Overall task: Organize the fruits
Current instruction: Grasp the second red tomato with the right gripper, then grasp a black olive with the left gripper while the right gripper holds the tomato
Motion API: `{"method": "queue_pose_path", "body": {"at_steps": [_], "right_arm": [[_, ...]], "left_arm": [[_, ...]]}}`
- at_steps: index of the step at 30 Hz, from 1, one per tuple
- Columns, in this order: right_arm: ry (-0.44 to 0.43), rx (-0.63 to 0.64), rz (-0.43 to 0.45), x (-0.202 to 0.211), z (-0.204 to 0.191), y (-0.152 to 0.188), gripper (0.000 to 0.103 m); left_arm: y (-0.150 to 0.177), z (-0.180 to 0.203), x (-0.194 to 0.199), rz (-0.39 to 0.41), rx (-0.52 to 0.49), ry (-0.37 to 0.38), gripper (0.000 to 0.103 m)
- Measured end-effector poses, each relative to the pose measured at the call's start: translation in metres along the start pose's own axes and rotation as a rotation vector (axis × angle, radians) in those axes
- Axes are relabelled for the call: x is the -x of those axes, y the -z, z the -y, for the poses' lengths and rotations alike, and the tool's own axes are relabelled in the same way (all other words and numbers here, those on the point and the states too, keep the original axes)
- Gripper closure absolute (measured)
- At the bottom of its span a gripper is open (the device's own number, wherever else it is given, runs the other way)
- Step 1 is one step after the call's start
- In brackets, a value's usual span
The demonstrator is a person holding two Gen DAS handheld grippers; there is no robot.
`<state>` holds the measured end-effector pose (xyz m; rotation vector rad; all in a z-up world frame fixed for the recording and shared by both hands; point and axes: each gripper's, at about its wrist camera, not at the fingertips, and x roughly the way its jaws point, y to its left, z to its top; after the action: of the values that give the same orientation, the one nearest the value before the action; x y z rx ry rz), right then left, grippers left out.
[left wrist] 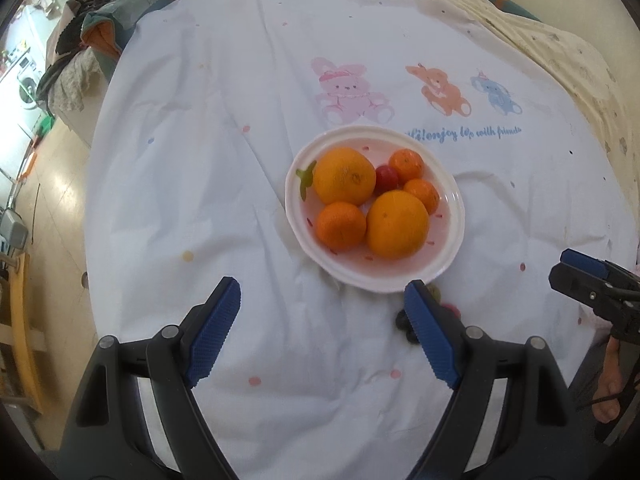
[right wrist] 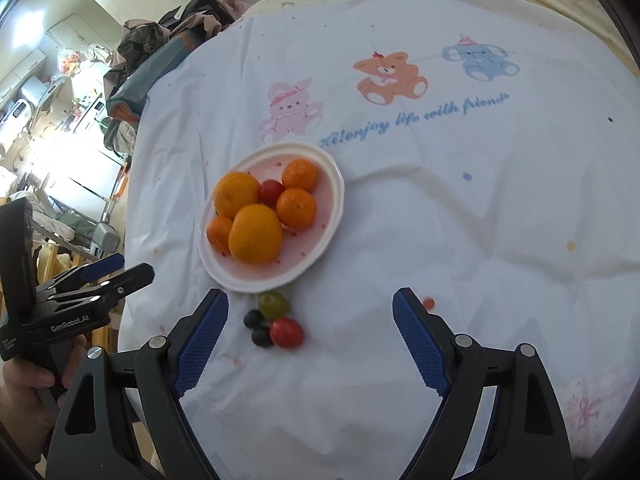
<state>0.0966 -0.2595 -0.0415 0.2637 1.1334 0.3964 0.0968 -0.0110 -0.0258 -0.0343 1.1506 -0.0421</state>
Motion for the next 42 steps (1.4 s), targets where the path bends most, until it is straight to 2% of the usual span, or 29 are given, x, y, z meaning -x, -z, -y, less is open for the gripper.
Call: {"method": "queue_pose_path", "body": {"at_steps": [5,10,13,16,17,18,21,22,27,32,35,42], "right_arm": [[0.018,-0.022,-0.039,-0.005,0.006,0.011,0.016],[0.037,-0.105,-0.068,-0.016,0.016,0.016,0.016],[0.05,-0.088,-0.085,-0.023,0.011,0.016,0.016],[0.023,-0.119,-0.117,-0.033,0.012,0.017,0.017],[0.013,-0.131,-0.133,-0.039,0.012,0.018,0.018],[0.003,-0.139,-0.15,-0.044,0.012,0.018,0.026],[-0.051,-0.142,-0.216,-0.065,0.007,0.019,0.04],[-0.065,-0.136,-0.234,-0.071,0.004,0.02,0.041],[-0.041,-0.077,-0.292,-0.097,-0.011,0.026,0.055],[-0.025,-0.026,-0.308,-0.111,-0.022,0.03,0.06],[-0.004,0.002,-0.299,-0.113,-0.026,0.03,0.068],[-0.025,-0.025,-0.294,-0.09,-0.018,0.03,0.068]], "left_arm": [[0.019,-0.004,0.002,-0.023,0.055,0.009,0.021],[0.035,-0.012,-0.002,-0.042,0.108,-0.011,0.021],[0.038,-0.02,-0.003,-0.051,0.145,-0.004,0.021],[0.038,-0.027,-0.004,-0.061,0.182,0.01,0.021],[0.038,-0.029,-0.005,-0.067,0.196,0.02,0.021],[0.037,-0.032,-0.006,-0.074,0.214,0.031,0.021],[0.035,-0.036,-0.01,-0.09,0.258,0.057,0.021],[0.035,-0.037,-0.01,-0.094,0.267,0.066,0.021],[0.035,-0.035,-0.01,-0.097,0.268,0.074,0.021],[0.033,-0.032,-0.016,-0.112,0.244,0.023,0.021],[0.033,-0.03,-0.021,-0.128,0.243,0.023,0.021],[0.029,-0.024,-0.024,-0.127,0.229,0.018,0.021]]}}
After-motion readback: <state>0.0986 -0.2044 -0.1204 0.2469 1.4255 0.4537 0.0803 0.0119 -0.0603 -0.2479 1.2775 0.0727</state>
